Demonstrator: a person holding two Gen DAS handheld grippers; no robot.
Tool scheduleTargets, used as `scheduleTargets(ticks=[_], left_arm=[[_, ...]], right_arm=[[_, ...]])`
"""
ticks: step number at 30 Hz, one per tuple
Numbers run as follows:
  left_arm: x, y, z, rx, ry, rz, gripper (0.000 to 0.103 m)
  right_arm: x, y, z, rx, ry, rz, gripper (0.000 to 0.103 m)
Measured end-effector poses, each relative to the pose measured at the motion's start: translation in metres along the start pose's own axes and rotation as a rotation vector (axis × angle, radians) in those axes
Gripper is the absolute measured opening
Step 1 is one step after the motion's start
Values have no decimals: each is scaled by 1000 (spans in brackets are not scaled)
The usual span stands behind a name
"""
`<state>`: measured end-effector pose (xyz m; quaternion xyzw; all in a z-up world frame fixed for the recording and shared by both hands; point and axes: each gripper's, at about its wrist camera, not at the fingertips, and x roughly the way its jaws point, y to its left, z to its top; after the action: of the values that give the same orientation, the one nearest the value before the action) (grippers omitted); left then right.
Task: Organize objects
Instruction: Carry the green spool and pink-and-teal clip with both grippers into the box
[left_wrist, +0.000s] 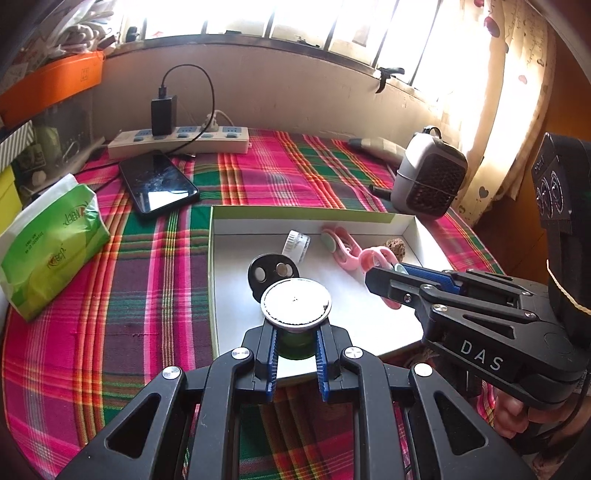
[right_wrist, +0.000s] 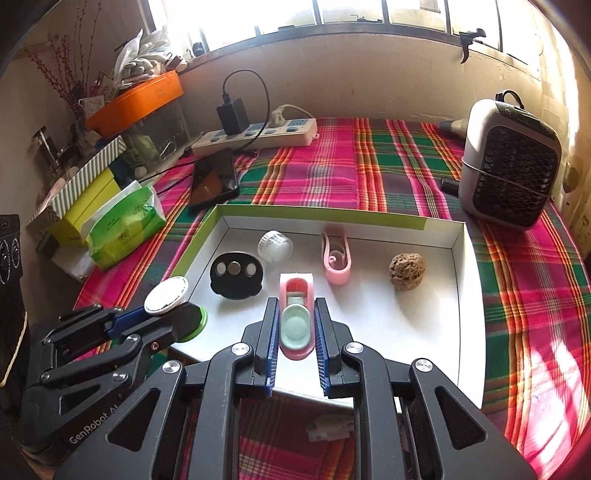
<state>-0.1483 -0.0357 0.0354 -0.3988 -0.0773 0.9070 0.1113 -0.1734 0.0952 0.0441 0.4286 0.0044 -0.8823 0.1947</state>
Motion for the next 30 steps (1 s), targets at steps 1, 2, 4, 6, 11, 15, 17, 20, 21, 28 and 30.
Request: scheduleTargets(ticks=[1,2,4,6,11,15,17,20,21,28,30], left_arm=[[2,0,1,2,3,0,15],[5,-1,1,5,7,1,15],[10,-1,2,14,20,13,15],[14,-1,3,16,28,16,15],[25,-1,4,30,50,15,15],[32,3,6,24,66,22,15],[34,3,7,33,65,25,15],[37,2,8,43,65,30,15],[38,1,8,47,65,34,15],[41,1,10,77,49,48,15],[42,1,10,85,42,55,15]], right_arm=[[3,0,3,-4,4,0,19],[6,0,6,-4,9,2,19],[12,-1,11,-9,18,-5,19],[19,-3,14,-11,31,-8,19],[34,-5,19,-16,62,4,19],[44,-7,21,-24,88,8,19],[48,-8,23,-22,94,2,19],[53,-8,26,-25,99,5,19],[55,-8,26,-30,101,0,19],[64,-6,33,-38,98,-6,19],[66,-6,35,-44,95,-10,19]])
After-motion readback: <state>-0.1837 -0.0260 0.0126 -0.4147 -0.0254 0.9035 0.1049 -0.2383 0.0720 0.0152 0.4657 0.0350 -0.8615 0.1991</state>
